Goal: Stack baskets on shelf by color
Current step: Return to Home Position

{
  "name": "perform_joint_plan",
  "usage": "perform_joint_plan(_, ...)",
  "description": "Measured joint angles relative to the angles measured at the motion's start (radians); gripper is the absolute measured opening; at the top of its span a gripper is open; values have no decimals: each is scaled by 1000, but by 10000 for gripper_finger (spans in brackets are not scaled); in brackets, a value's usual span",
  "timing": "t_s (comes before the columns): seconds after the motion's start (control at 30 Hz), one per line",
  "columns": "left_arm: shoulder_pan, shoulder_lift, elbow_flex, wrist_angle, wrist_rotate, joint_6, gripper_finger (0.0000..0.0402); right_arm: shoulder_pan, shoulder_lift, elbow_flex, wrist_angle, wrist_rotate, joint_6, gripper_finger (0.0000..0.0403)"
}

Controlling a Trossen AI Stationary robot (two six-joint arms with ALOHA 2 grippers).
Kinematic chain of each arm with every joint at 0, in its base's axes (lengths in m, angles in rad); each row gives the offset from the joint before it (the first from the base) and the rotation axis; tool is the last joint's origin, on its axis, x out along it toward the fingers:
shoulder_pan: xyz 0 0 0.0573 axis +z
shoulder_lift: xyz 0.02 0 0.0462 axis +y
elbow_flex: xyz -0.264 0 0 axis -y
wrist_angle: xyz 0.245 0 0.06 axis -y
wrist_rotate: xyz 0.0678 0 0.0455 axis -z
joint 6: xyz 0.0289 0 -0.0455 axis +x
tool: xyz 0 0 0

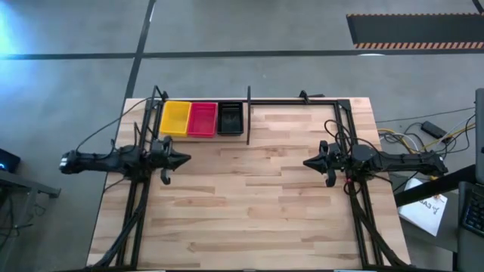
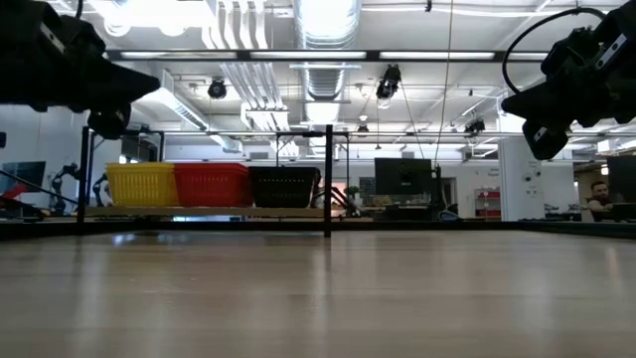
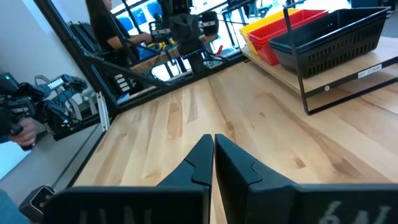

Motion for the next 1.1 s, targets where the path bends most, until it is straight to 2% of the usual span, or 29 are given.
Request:
perform_joint_plan(0.07,20,-11,-18,38,31,4,0,0,0,0,-1,0,0,9)
perform_joint_plan(0.3,60,-10,-19,24,103,111,0,0,0,0,-2,0,0,9)
perform_joint_plan(0.47,60,-1,-19,23,104,157,0,0,0,0,-2,0,0,9)
perform_joint_plan(1.1,60,52,-21,29,97,157,0,0,0,1,-5,-1,0,9)
